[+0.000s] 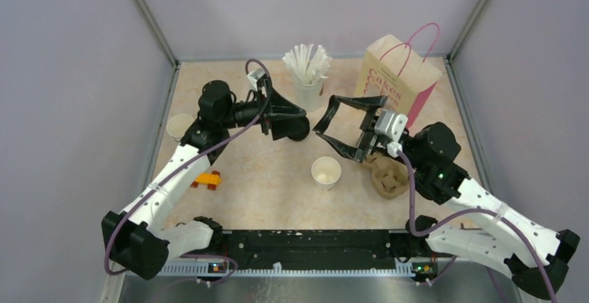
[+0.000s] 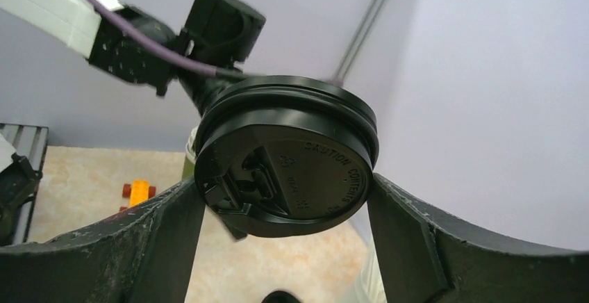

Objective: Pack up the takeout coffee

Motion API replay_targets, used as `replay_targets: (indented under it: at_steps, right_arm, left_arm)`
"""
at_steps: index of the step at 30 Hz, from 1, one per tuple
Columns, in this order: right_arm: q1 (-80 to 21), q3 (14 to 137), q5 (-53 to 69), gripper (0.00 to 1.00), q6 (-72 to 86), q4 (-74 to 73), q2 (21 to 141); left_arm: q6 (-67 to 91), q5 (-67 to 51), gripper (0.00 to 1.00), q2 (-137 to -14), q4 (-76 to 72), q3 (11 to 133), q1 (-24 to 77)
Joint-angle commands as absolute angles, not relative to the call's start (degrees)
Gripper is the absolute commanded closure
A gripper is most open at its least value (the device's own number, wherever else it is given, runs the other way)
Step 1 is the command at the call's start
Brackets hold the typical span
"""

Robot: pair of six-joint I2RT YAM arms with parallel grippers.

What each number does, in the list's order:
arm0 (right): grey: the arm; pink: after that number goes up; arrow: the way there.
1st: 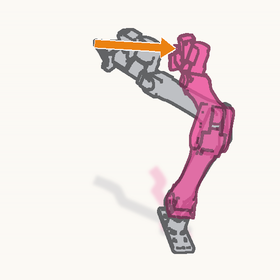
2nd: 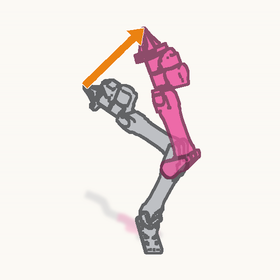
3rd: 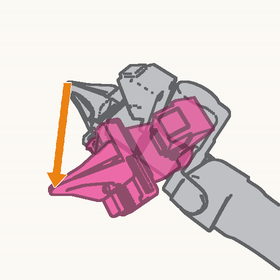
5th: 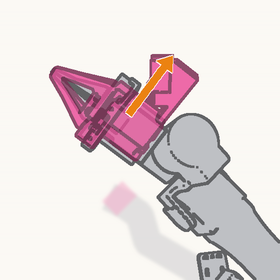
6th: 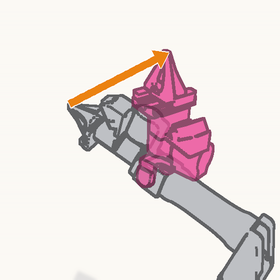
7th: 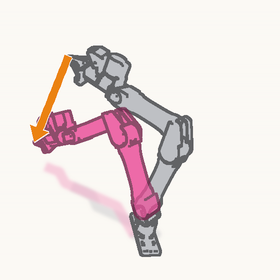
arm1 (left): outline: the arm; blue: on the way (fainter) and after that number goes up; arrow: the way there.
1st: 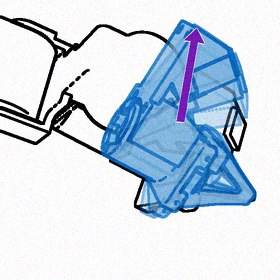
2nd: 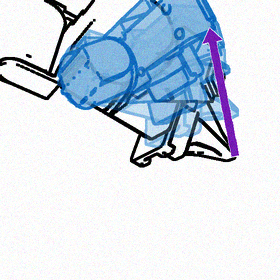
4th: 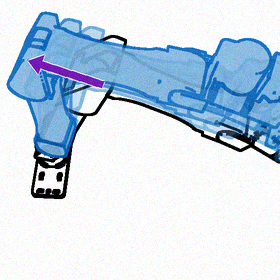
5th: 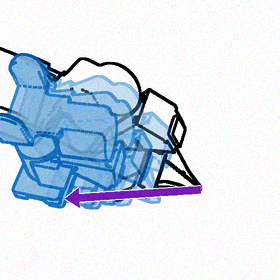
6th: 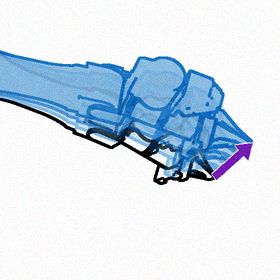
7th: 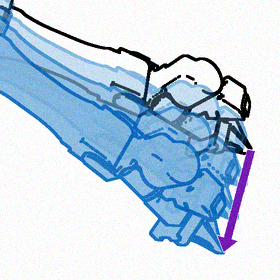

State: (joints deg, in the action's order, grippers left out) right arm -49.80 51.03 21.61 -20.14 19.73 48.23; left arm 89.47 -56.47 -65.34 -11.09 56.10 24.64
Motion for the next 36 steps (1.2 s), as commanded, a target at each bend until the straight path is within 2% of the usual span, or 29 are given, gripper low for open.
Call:
replay_targets:
  at_steps: [1, 2, 3, 4, 12, 17, 26, 36]
  right_arm:
    - [-50.5, 53.4, 11.1, 0.21, -10.0, 7.5, 45.2]
    - [-50.5, 54.4, 8.6, 0.22, -7.4, 4.1, 44.9]
    - [-50.5, 55.4, 6.3, 0.23, -4.7, 1.0, 44.8]
    - [-50.5, 56.7, 4.4, 0.23, -2.1, -3.5, 44.9]
    - [-50.5, 68.6, -4.0, 0.25, 17.1, -37.2, 53.2]
    - [-50.6, 73.6, -4.0, 0.26, 23.6, -51.3, 59.8]
    - [-50.5, 81.0, -3.9, 0.26, 27.0, -66.8, 73.1]
    - [-50.6, 86.1, -1.2, 0.28, 29.8, -68.5, 82.1]
  left_arm:
    - [61.0, -40.0, 0.22, -65.4, 24.1, 69.7, 23.4]
    - [57.4, -35.8, 0.18, -66.0, 30.0, 72.5, 23.4]
    - [54.7, -32.3, 0.07, -66.6, 34.4, 74.3, 23.3]
    - [52.2, -29.0, 0.02, -67.1, 37.5, 75.6, 23.3]
    - [43.7, -12.4, 0.01, -65.9, 48.2, 72.3, 22.7]
    - [40.8, -9.4, 0.01, -61.5, 46.9, 65.1, 22.3]
    - [40.8, -2.7, 0.01, -50.5, 47.0, 58.2, 22.1]
    - [40.5, 1.5, 0.01, -42.7, 45.5, 54.7, 22.1]
